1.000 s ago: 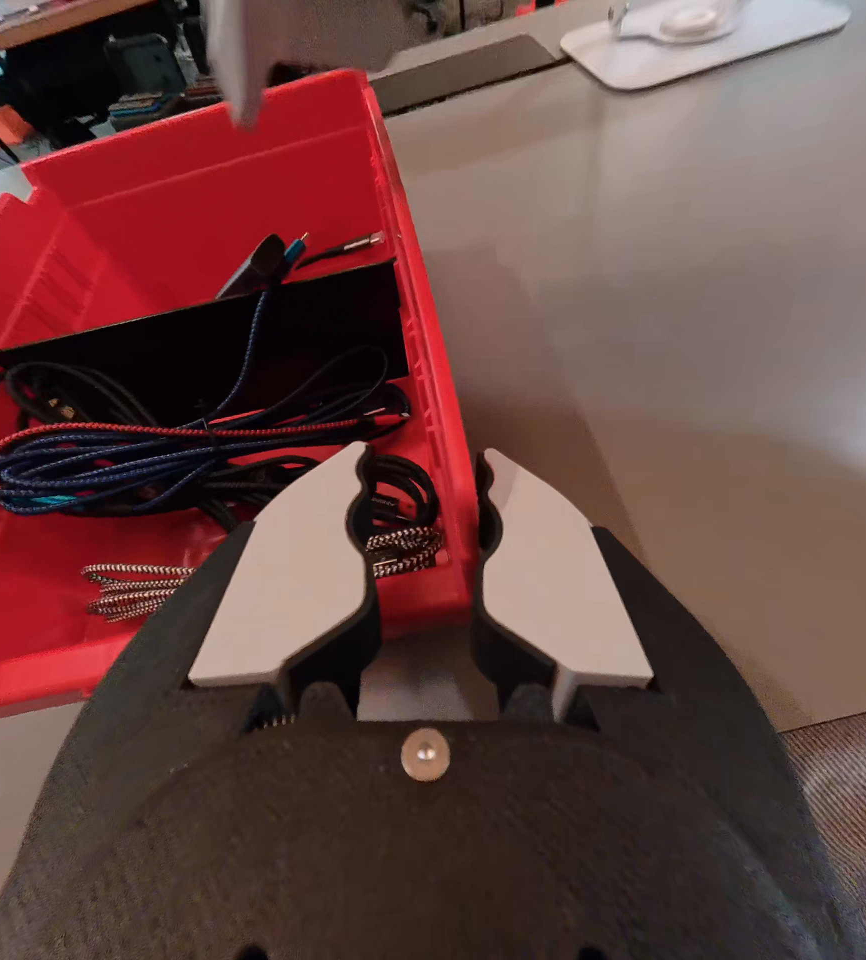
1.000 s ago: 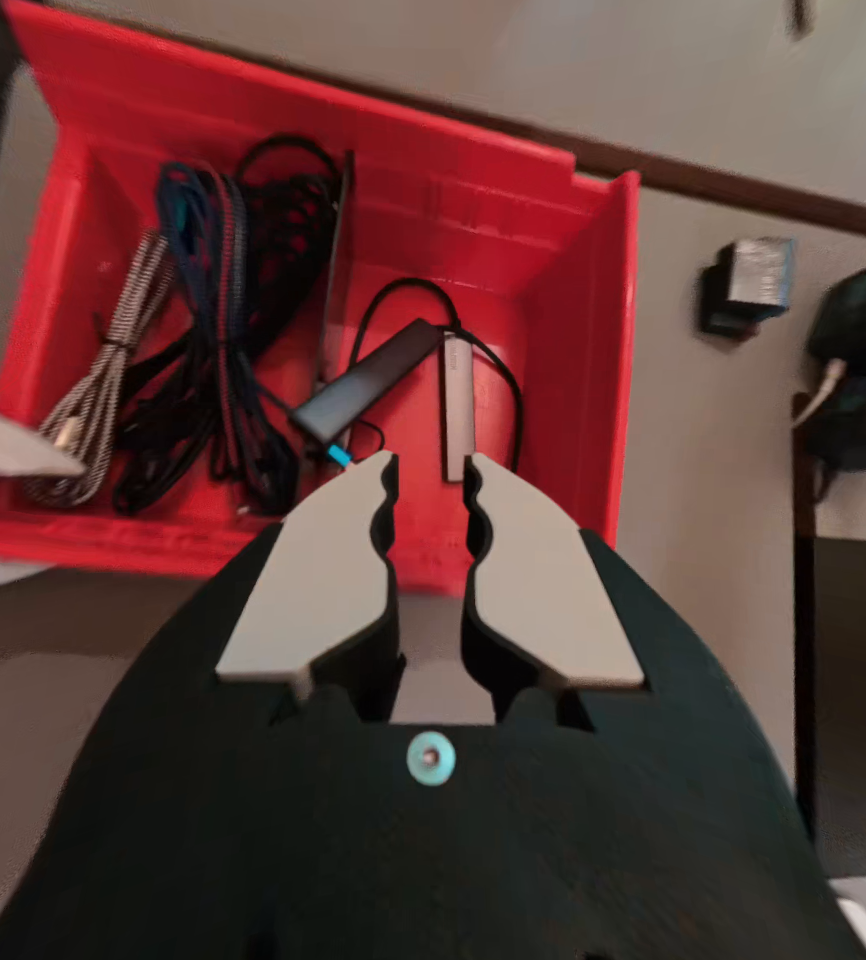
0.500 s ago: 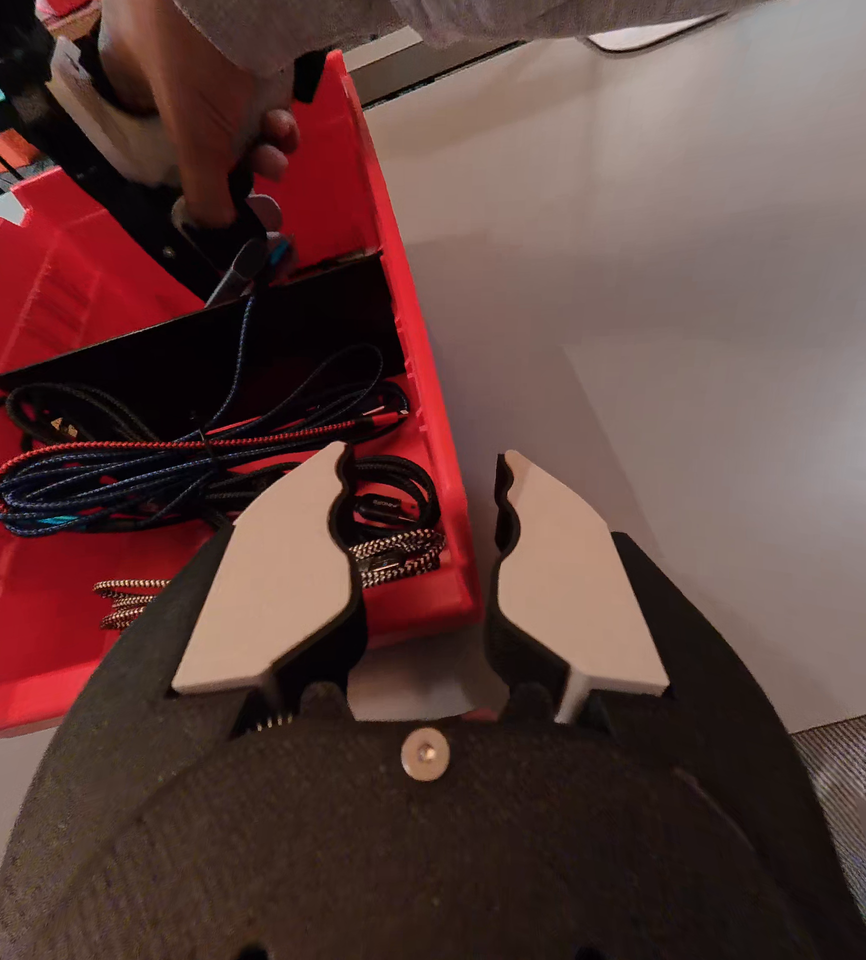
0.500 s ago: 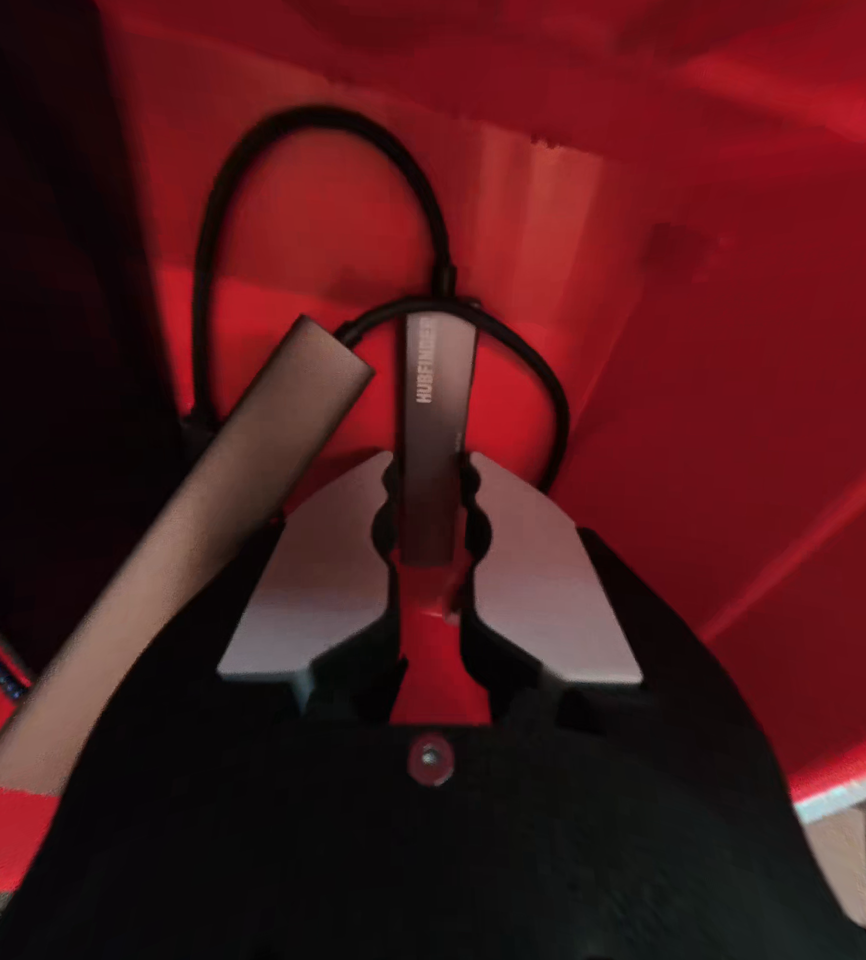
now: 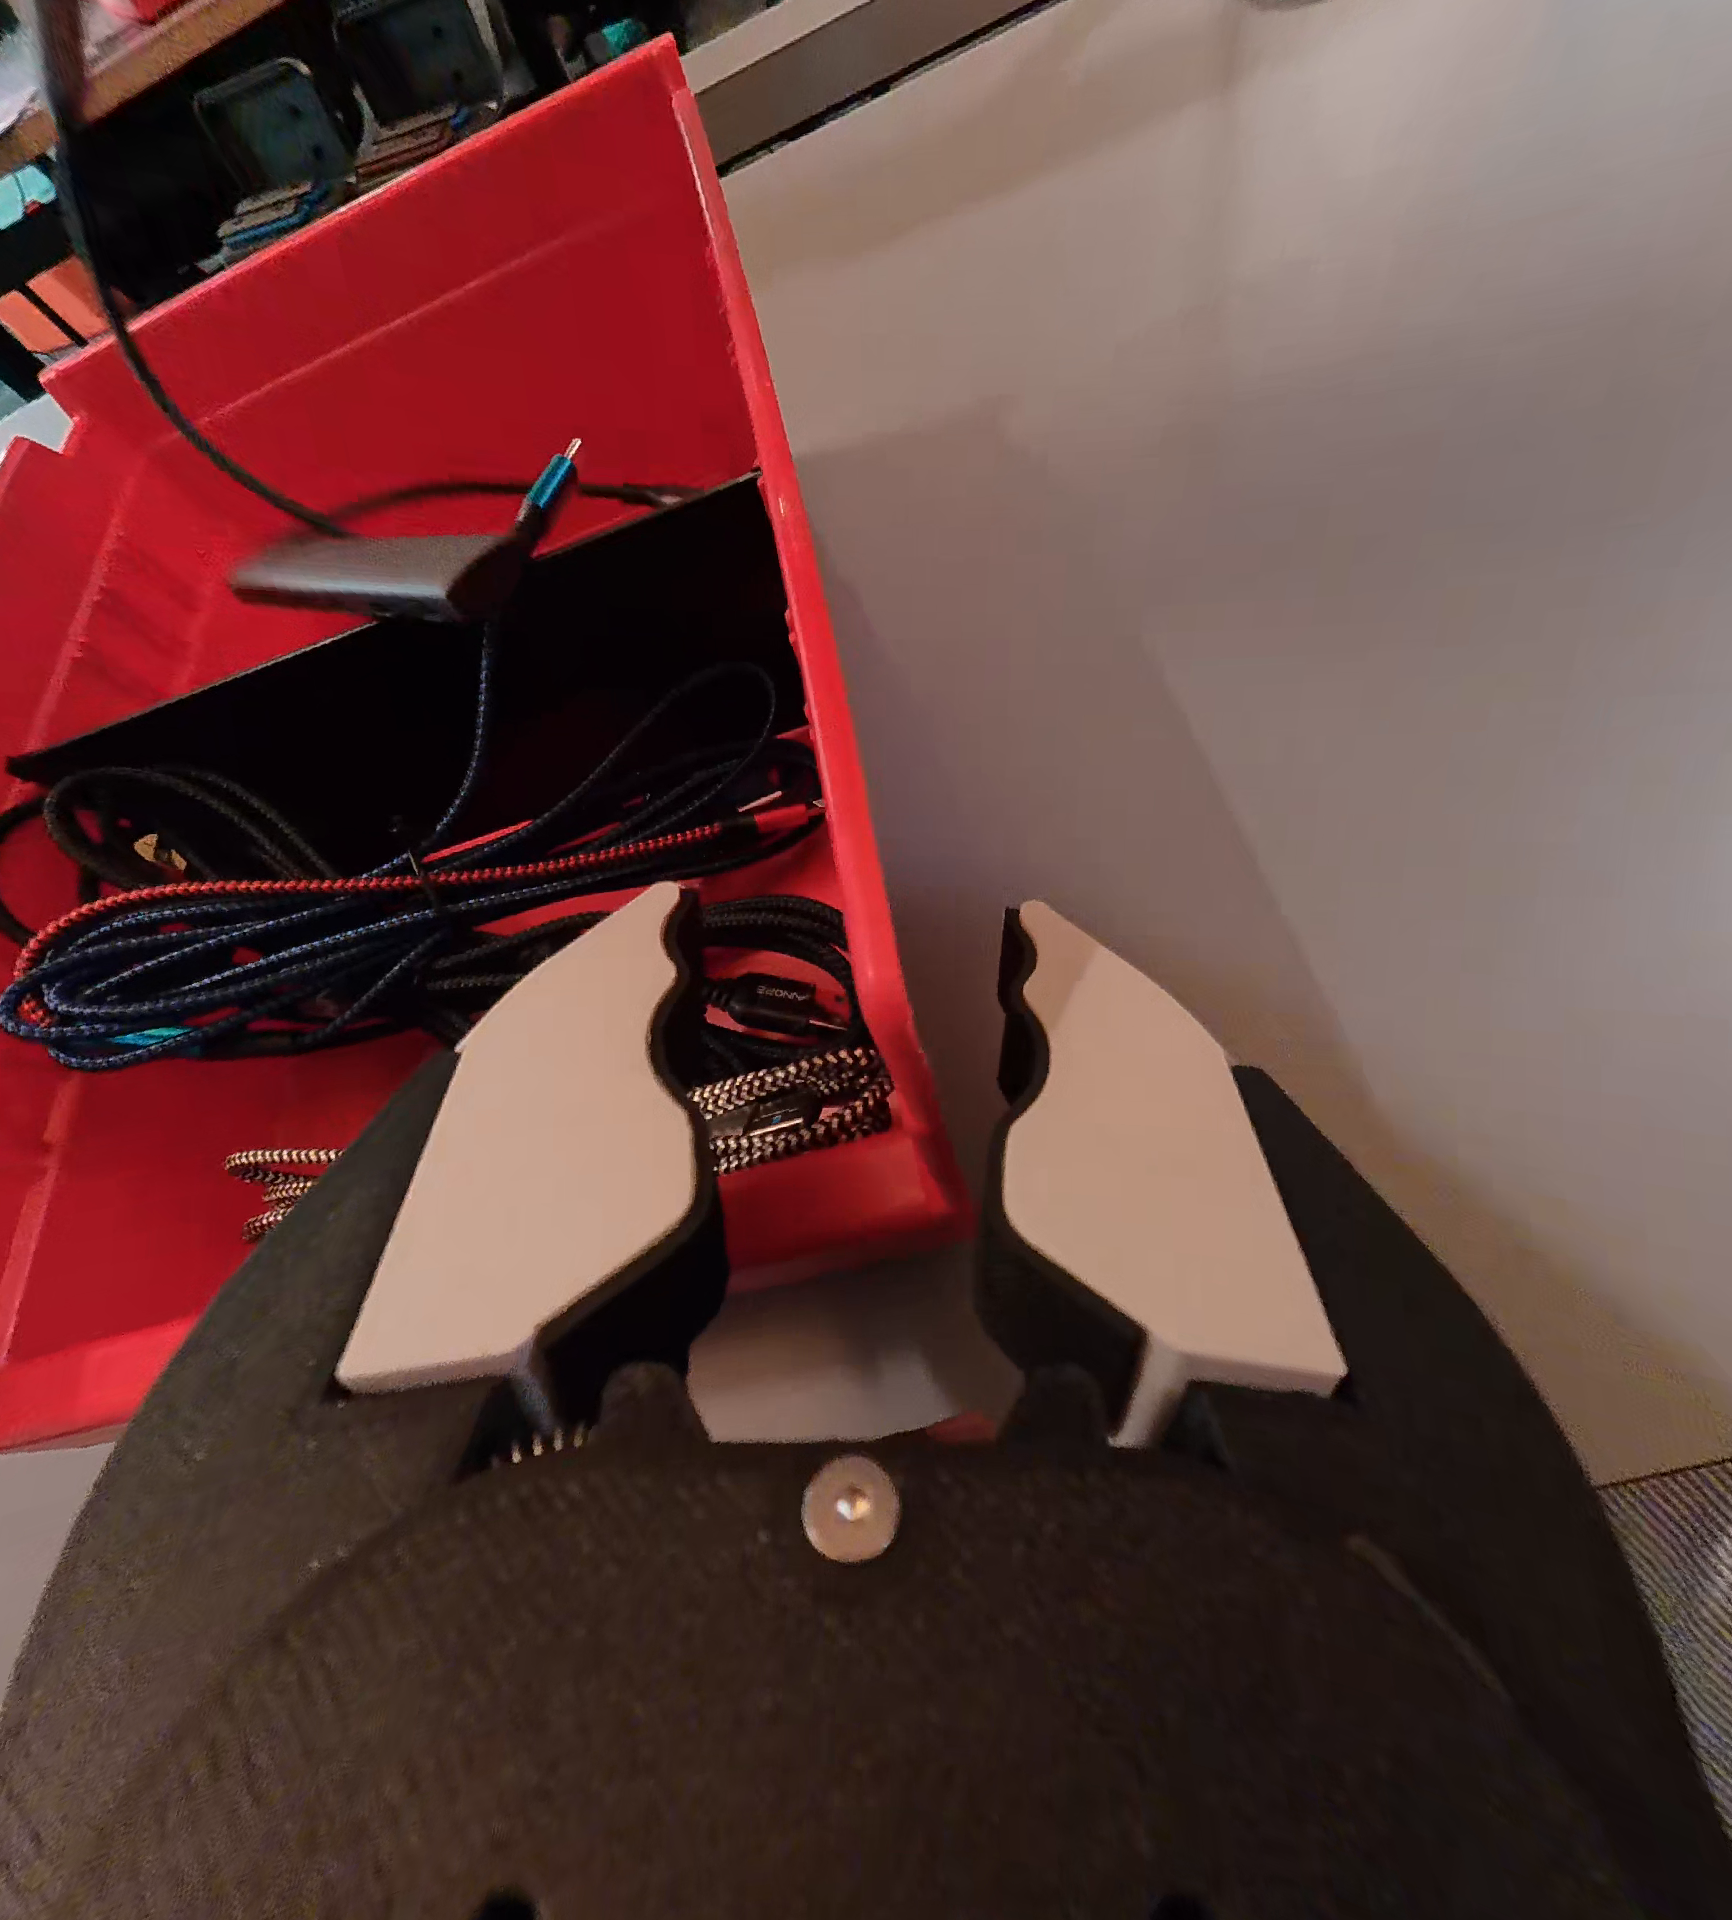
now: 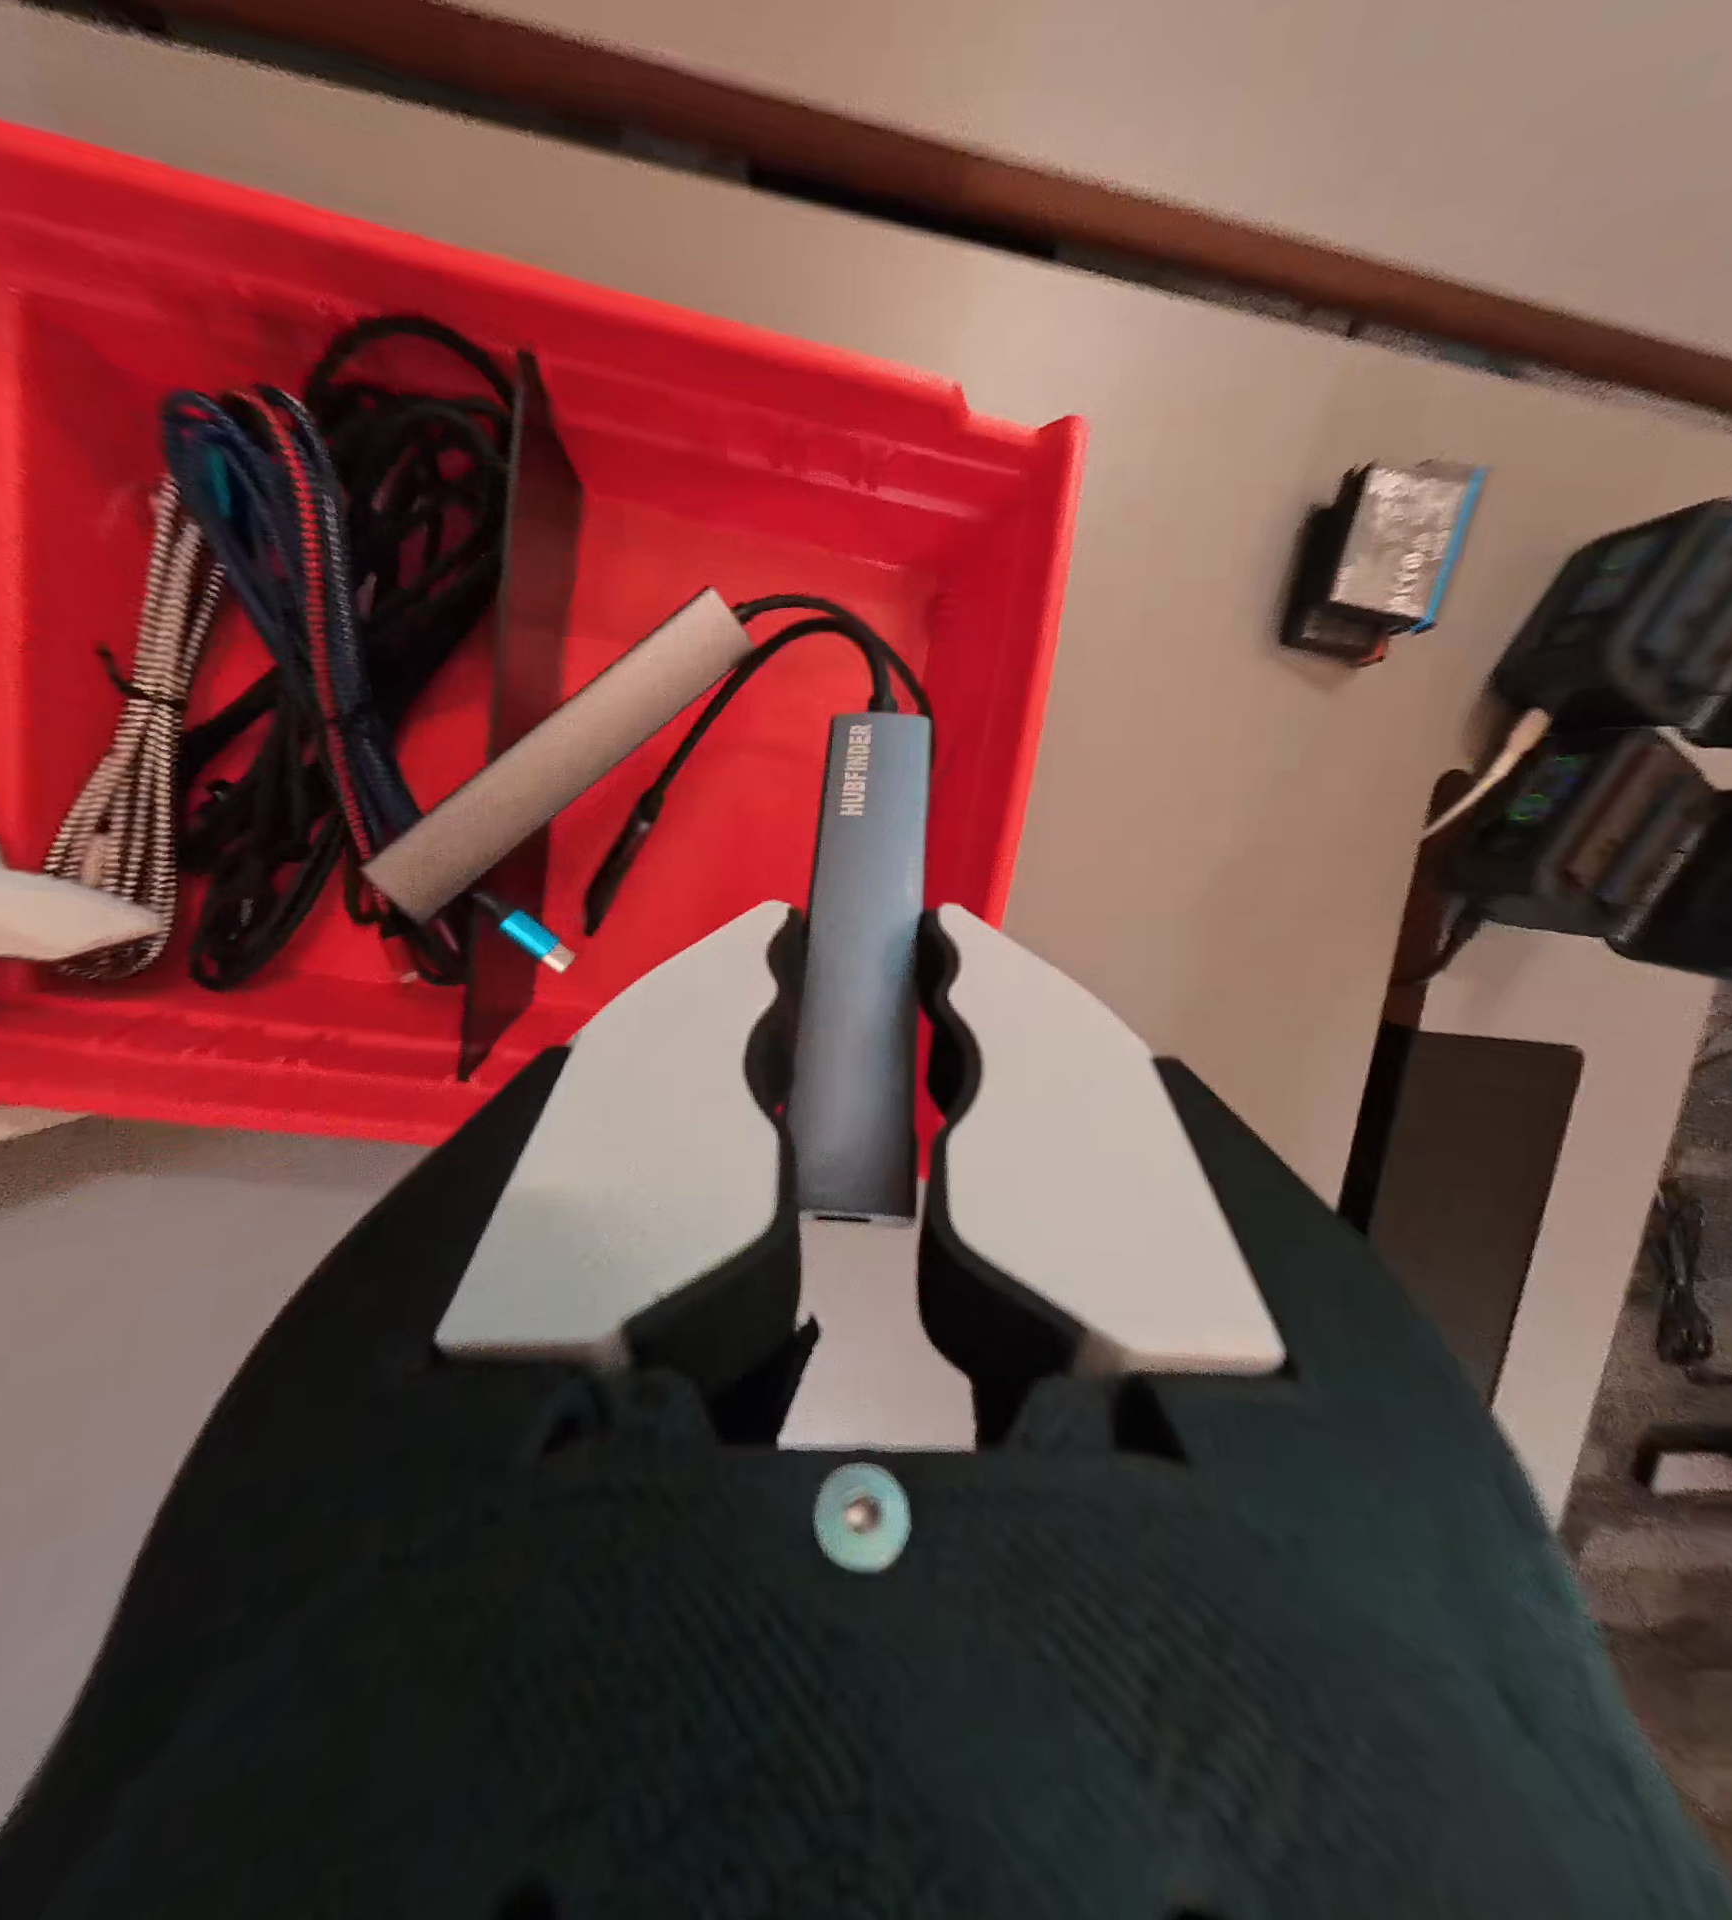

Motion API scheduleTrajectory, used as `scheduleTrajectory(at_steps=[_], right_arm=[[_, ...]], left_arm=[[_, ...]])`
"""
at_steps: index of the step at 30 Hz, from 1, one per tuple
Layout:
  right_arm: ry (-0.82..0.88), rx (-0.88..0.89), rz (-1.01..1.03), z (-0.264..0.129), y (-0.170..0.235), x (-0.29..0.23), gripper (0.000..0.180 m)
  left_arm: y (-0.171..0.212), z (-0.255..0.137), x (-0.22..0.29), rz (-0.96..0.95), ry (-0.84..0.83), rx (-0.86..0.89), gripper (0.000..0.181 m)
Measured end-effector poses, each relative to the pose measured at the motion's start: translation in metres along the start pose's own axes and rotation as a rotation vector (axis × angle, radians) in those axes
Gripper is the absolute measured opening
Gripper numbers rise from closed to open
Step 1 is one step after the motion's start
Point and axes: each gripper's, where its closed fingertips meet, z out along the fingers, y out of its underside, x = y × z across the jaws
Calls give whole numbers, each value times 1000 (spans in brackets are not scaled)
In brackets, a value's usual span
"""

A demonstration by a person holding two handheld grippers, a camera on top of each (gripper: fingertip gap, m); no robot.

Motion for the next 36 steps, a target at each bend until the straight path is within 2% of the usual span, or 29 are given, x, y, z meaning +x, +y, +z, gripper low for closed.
scheduleTrajectory(at_steps=[5, 8, 12, 16, 19, 23, 24, 25, 27, 31, 33, 36], right_arm=[[11, 275, 99, -73, 9, -5, 22], [-1, 451, 182, -119, 28, -10, 22], [35, 637, 248, -176, 76, -26, 22], [50, 744, 308, -208, 144, -63, 21], [65, 799, 356, -210, 200, -98, 21], [118, 826, 369, -187, 271, -145, 21], [131, 827, 391, -179, 288, -154, 21], [139, 825, 432, -170, 305, -161, 21], [131, 831, 500, -155, 336, -179, 21], [132, 808, 535, -134, 387, -215, 21], [177, 792, 588, -132, 409, -223, 21], [180, 865, 662, -143, 421, -233, 21]], left_arm=[[2, -1, 0, 9, -12, -21, 58], [1, -3, -1, -16, -12, -19, 57], [-22, -21, -10, -11, -97, 75, 57], [-61, -47, -2, 131, -222, 195, 57], [-102, -61, 33, 172, -174, 349, 55], [-156, -72, 116, -4, 237, 587, 79], [-166, -75, 135, -46, 315, 628, 89], [-175, -76, 152, -44, 352, 658, 91], [-184, -67, 187, 61, 366, 645, 94], [-170, -13, 254, 385, 399, 430, 109], [-164, 10, 284, 456, 476, 374, 105], [-165, 35, 310, 501, 528, 362, 86]])
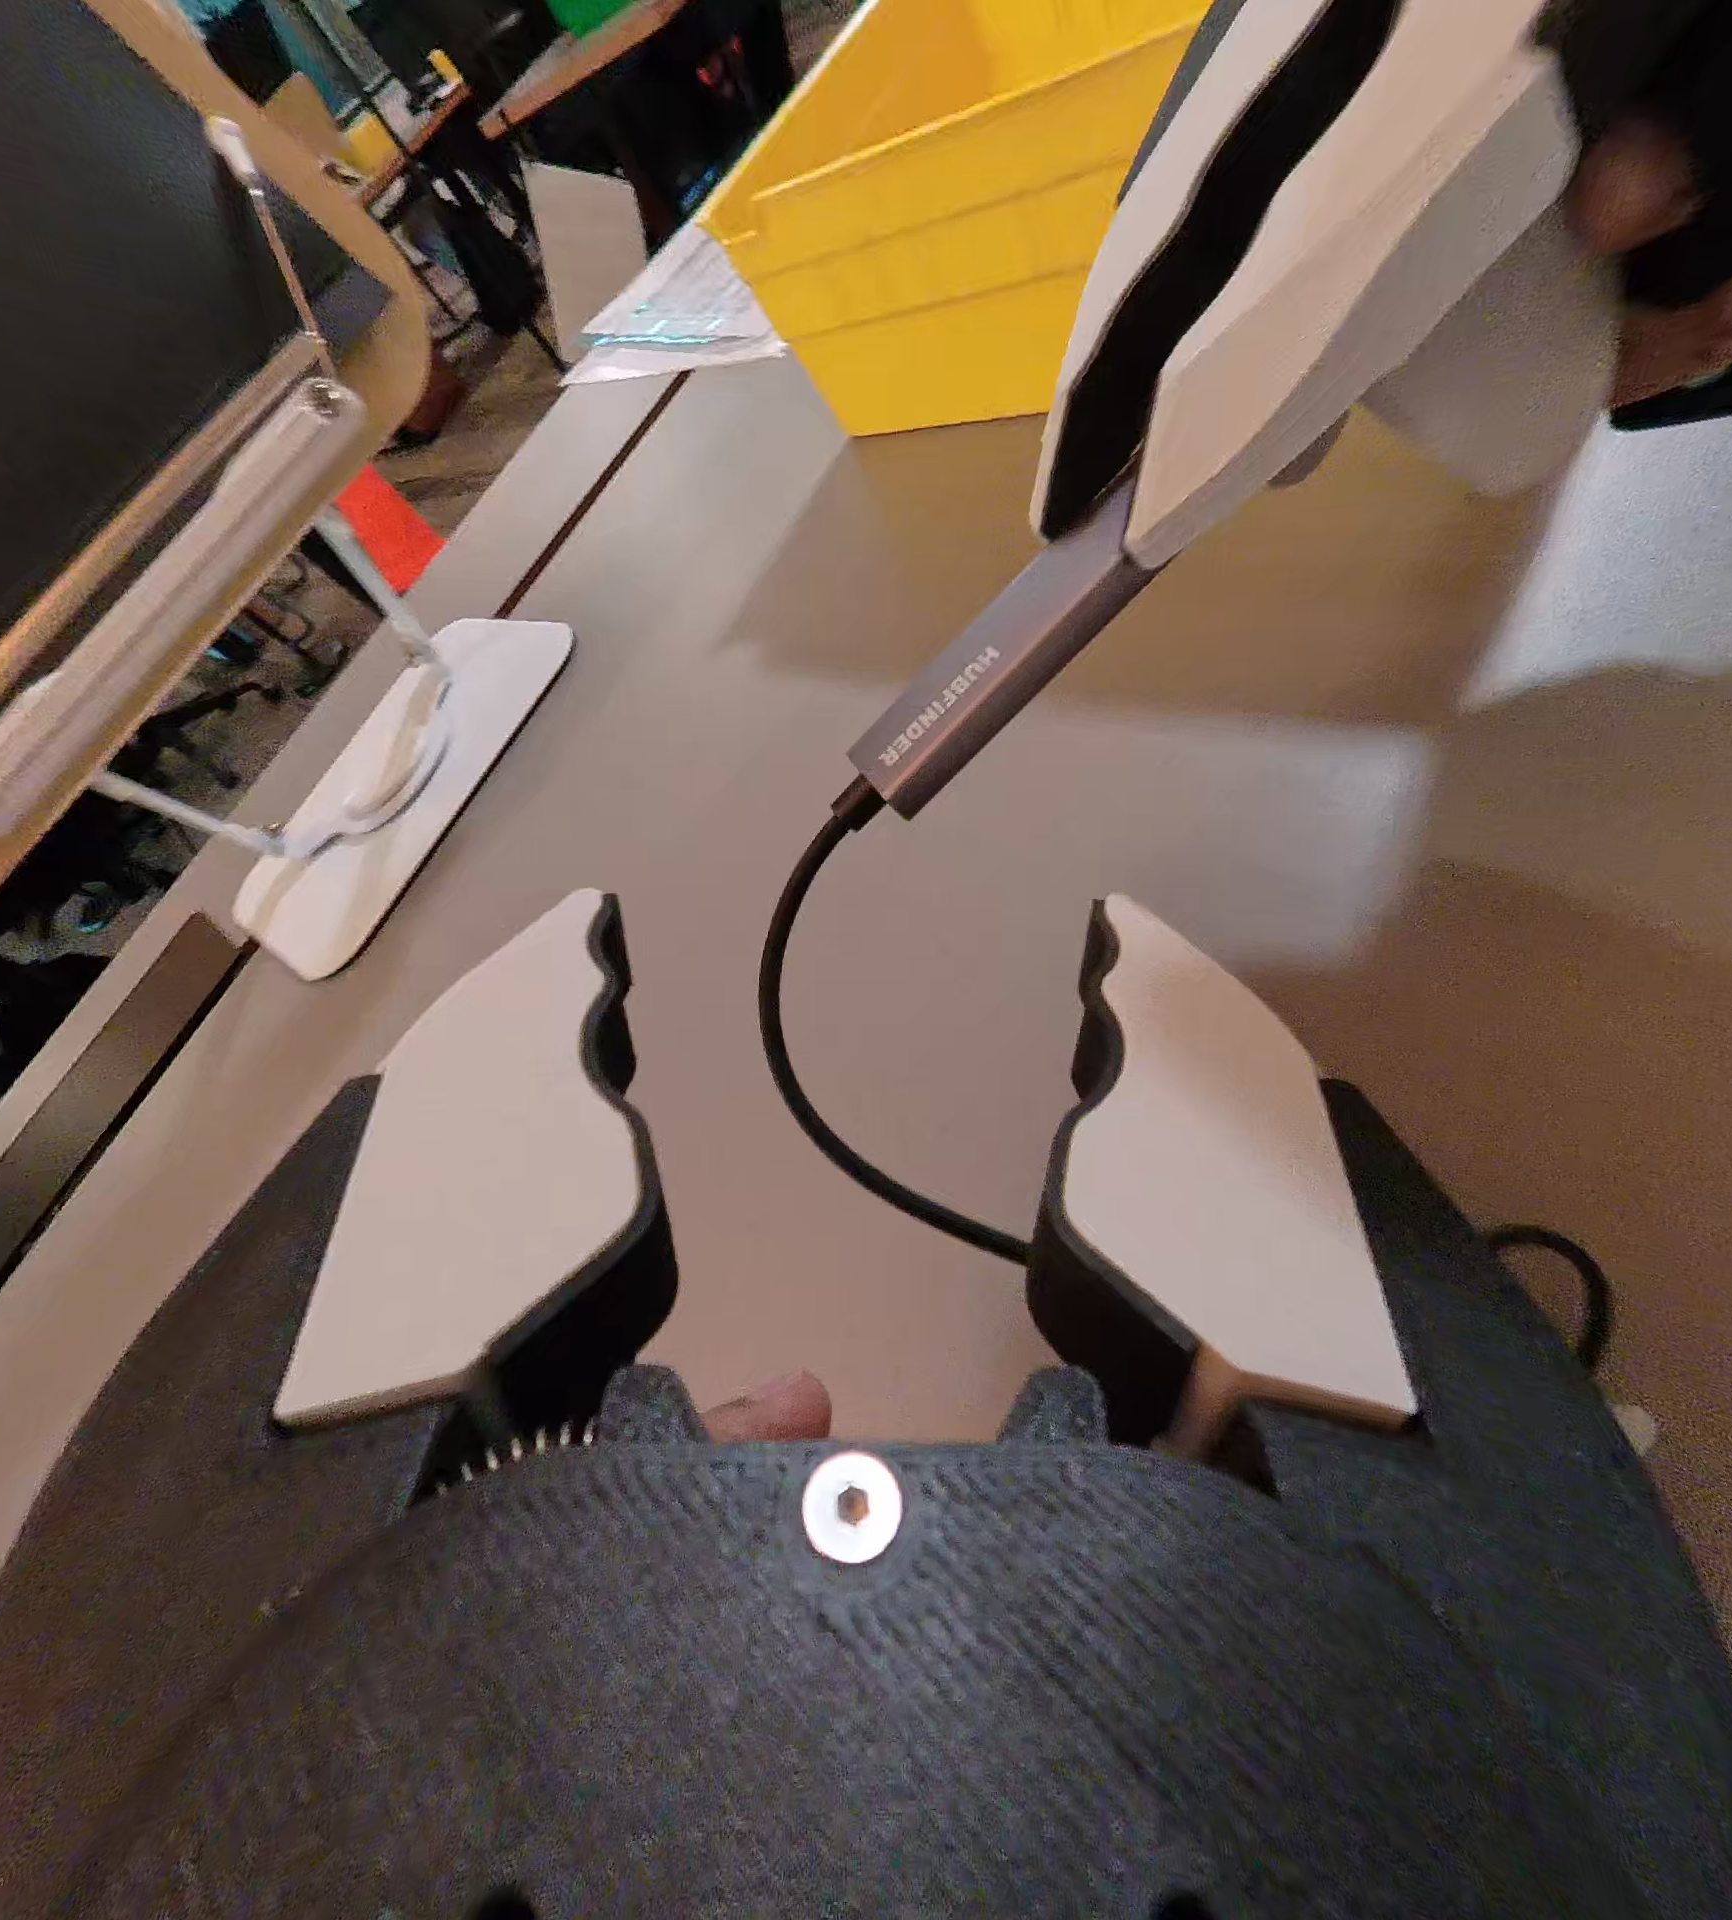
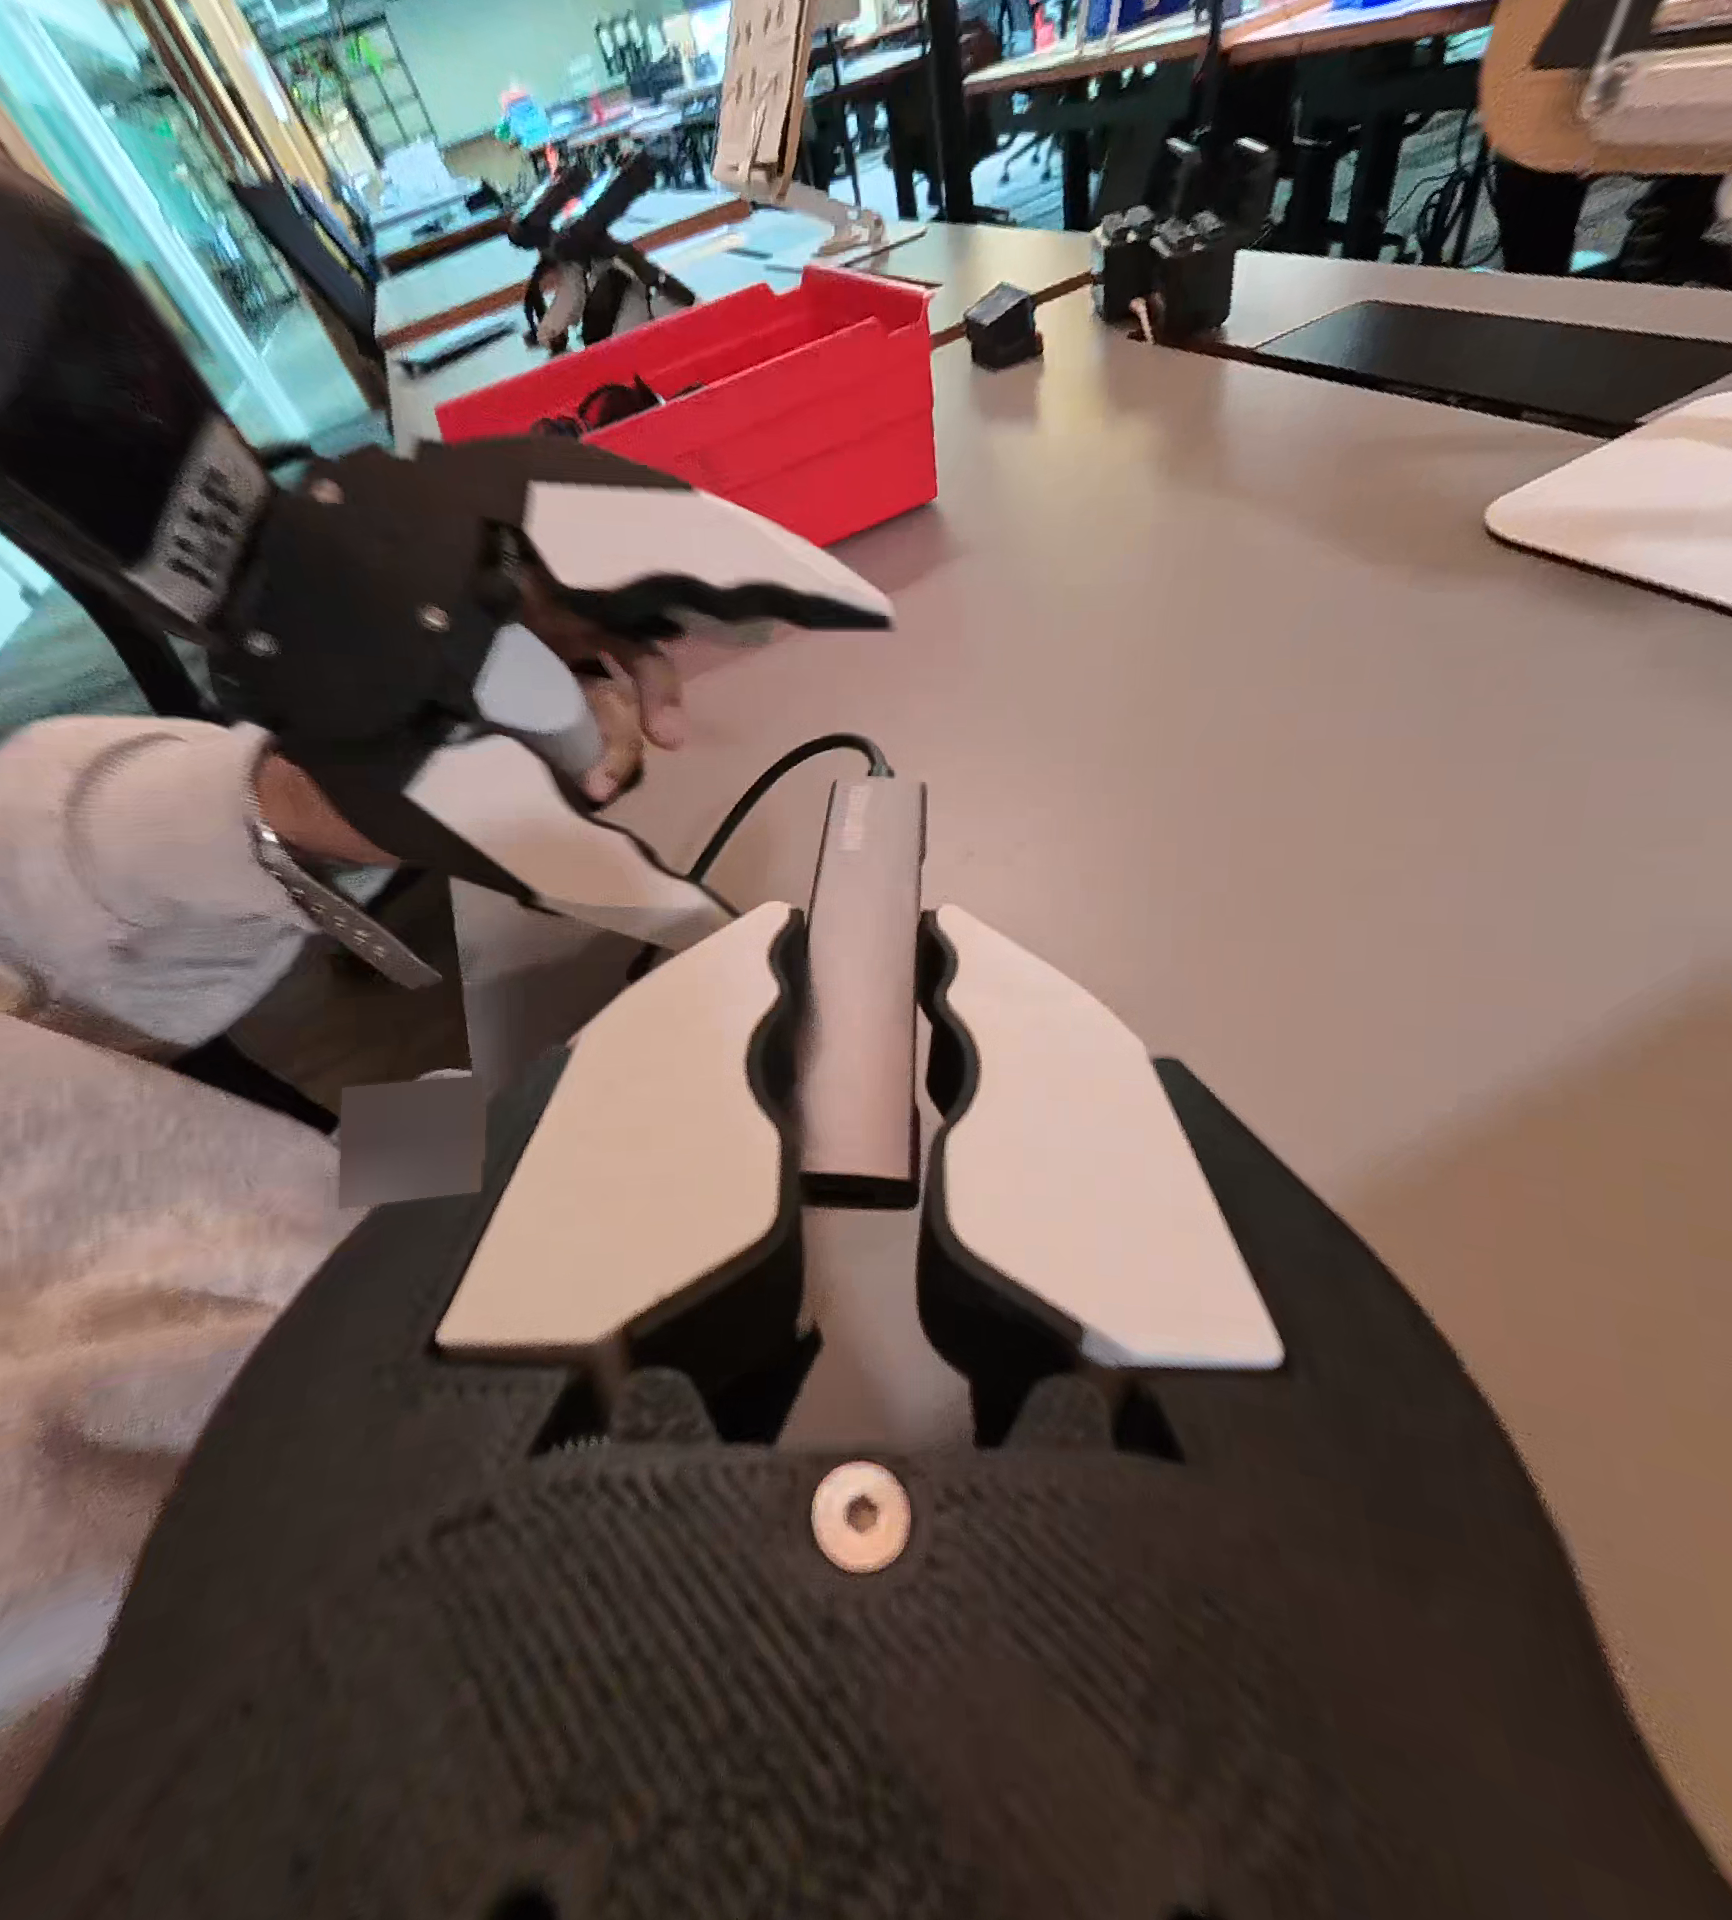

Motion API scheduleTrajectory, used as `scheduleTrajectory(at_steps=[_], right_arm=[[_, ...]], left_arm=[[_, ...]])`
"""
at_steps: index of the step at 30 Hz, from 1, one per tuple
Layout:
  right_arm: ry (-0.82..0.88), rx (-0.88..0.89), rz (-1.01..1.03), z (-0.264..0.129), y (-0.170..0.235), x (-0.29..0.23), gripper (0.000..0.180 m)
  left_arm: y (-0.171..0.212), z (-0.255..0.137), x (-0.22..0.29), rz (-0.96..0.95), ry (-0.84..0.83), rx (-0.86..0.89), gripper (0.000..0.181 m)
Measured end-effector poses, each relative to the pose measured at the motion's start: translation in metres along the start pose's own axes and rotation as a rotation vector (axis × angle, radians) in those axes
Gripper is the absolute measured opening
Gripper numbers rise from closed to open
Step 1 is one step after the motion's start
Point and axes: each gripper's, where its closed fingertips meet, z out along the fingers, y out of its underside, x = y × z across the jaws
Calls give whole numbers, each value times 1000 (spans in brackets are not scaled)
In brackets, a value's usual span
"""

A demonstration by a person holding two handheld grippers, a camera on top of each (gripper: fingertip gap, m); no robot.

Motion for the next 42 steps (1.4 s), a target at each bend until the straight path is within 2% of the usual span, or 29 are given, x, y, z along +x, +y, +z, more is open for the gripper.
scheduleTrajectory(at_steps=[3, 4, 5, 6, 8, 9, 10, 13, 16, 18, 24, 27, 30, 36, 37, 40, 42], right_arm=[[20, 21, 22, -9, 3, 1, 20], [4, 22, 29, -9, 6, -3, 20], [-4, 28, 38, -9, 8, -6, 20], [-1, 34, 46, -9, 9, -7, 20], [48, 65, 57, -9, 11, -4, 9], [44, 79, 60, -9, 11, -5, 10], [28, 107, 60, -10, 8, -8, 7], [47, 192, 71, -16, -3, -7, 31], [48, 252, 91, -21, -11, -5, 44], [40, 261, 100, -20, -12, -5, 46], [-4, 287, 139, -17, -16, -10, 52], [-27, 248, 150, -13, -12, -11, 45], [-104, 115, 144, -2, 4, -24, 16], [-131, 52, 199, 13, 12, -30, 14], [-118, 93, 219, 12, 6, -27, 12], [-109, 286, 341, -1, -23, -13, 9], [-95, 382, 413, -10, -33, 0, 8]], left_arm=[[-4, 23, 5, 2, 47, 4, 74], [-6, 27, 6, 3, 62, 9, 64], [-6, 30, 11, 6, 94, 13, 46], [-6, 31, 19, 14, 147, 14, 20], [-3, 30, 23, 63, 157, 9, 16], [-2, 28, 22, 104, 142, 12, 5], [-2, 25, 18, 131, 121, 25, 5], [-11, 15, 5, 99, 109, 103, 2], [-11, 10, 0, 52, 141, 164, 3], [-9, 10, -1, 34, 156, 180, 3], [-11, 10, -3, 152, 91, 200, 3], [-13, 8, -7, 193, 42, 209, 4], [-10, 6, -17, 174, -2, 200, 6], [-3, 2, -30, 69, -40, 187, 12], [-2, 1, -33, 38, -47, 191, 17], [4, -1, -43, -132, -53, 214, 70], [12, -4, -50, -226, -59, 215, 91]])
